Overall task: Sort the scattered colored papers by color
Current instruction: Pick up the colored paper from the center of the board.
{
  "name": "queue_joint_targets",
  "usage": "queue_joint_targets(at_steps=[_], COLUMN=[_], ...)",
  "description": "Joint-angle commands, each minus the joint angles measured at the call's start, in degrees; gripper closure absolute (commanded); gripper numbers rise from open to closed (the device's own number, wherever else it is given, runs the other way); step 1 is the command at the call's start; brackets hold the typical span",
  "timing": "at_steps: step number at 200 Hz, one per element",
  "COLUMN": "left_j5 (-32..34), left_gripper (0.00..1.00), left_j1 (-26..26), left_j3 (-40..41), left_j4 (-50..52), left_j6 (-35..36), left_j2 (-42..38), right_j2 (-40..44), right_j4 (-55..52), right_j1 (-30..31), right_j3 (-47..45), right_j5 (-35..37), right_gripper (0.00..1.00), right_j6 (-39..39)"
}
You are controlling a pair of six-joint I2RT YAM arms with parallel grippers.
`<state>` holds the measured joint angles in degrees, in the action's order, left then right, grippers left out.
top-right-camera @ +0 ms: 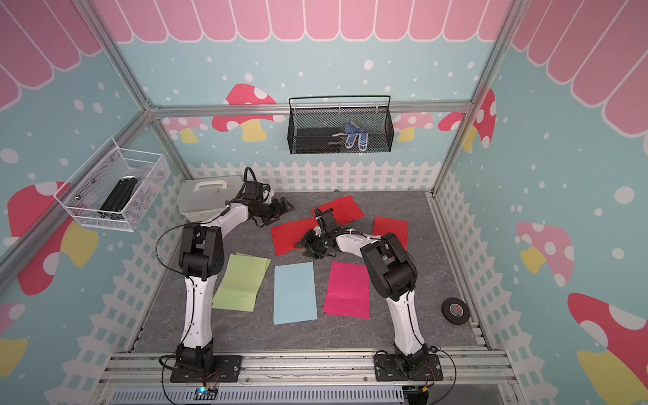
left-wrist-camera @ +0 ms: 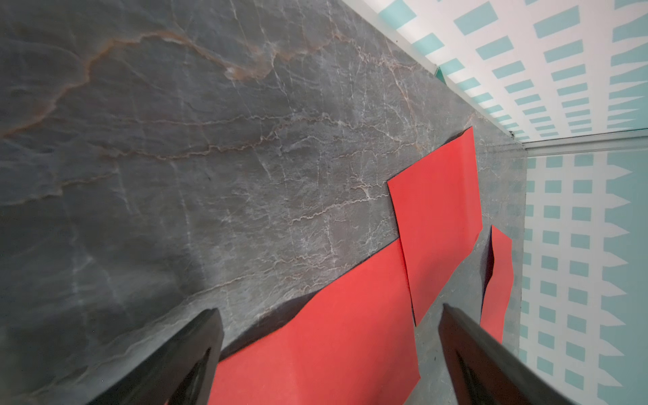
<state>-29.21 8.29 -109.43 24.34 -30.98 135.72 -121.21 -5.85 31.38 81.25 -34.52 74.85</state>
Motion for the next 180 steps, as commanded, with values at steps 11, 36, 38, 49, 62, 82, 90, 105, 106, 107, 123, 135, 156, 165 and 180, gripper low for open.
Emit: queue_joint_targets(at_steps=[11,36,38,49,62,82,90,105,106,107,123,135,156,165,180], left_j5=[0.00,0.82,0.78,1.04,1.15,1.51,1.46,1.41,1.43,1.43,1.56,1.47,0.93,0.76,0.65], left_gripper=[0.01,0.01,0.01,0.01,0.01,0.01,0.01,0.01,0.01,0.01,0.01,0.01,0.01,0.01,0.01], left_j1=[-0.54,-0.62,-0.64,-0.71,-0.66,-0.68,-0.72,-0.65,-0.69,-0.71,-0.65,-0.65,-0.69,-0.61,-0.56], left_j3=[0.88,3.61,3.80,4.77,6.14,8.42,8.93,9.98,10.09,10.19,12.07,13.71,16.21,17.59,19.82], left_j4=[2.26,2.20,2.16,2.11,1.62,0.46,0.40,0.21,0.19,0.23,-0.40,-1.24,-2.22,-3.04,-4.67], left_j6=[1.76,2.33,2.40,2.41,2.20,1.89,1.95,1.89,1.85,1.82,1.65,1.37,0.78,0.36,-0.25], left_j2=[0.48,-0.10,-0.10,-0.33,-0.85,-1.92,-2.20,-2.86,-2.94,-3.01,-4.30,-5.46,-7.10,-7.90,-9.47], right_j2=[-0.12,-0.13,-0.05,0.05,-0.21,-0.67,-0.86,-1.64,-1.70,-1.72,-2.52,-3.18,-4.46,-5.02,-5.95], right_j4=[-1.71,-1.95,-2.08,-2.20,-2.60,-2.68,-2.68,-2.72,-2.70,-2.69,-2.68,-2.74,-2.98,-2.99,-3.44], right_j1=[-1.51,-2.21,-2.27,-2.62,-2.97,-3.42,-3.58,-4.12,-4.17,-4.15,-4.70,-5.13,-5.85,-6.11,-6.41], right_j3=[0.78,-0.30,-0.31,-0.64,-0.66,-1.23,-1.35,-1.34,-1.35,-1.31,-1.00,-0.60,0.36,0.91,2.05], right_j5=[1.13,1.32,1.42,1.72,1.70,1.87,2.00,2.04,2.06,2.08,2.16,2.27,2.02,1.84,1.91], right_gripper=[0.50,0.49,0.50,0.49,0.49,0.49,0.49,0.49,0.49,0.49,0.49,0.49,0.49,0.49,0.49], right_j6=[-1.99,-2.91,-3.10,-3.62,-4.40,-4.56,-4.54,-4.90,-4.94,-4.91,-5.21,-5.46,-5.76,-5.77,-6.10])
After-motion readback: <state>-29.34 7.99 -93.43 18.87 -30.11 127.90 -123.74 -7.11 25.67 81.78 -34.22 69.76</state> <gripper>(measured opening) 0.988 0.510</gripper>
